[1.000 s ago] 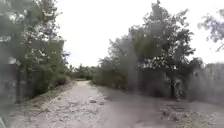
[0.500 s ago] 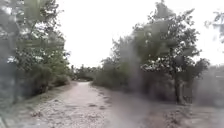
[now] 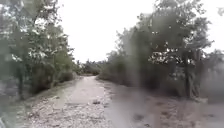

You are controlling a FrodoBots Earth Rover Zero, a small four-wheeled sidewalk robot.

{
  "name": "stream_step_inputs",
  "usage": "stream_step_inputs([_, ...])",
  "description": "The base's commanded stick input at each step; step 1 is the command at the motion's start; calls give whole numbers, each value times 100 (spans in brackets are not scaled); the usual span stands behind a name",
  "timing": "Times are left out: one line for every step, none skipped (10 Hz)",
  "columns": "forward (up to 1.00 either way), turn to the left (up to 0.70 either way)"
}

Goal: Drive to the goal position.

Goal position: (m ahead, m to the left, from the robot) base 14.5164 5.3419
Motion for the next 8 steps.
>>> stream_step_inputs([45, 0])
stream_step_inputs([45, 0])
stream_step_inputs([45, 0])
stream_step_inputs([45, 0])
stream_step_inputs([45, 0])
stream_step_inputs([45, 0])
stream_step_inputs([45, 0])
stream_step_inputs([45, 0])
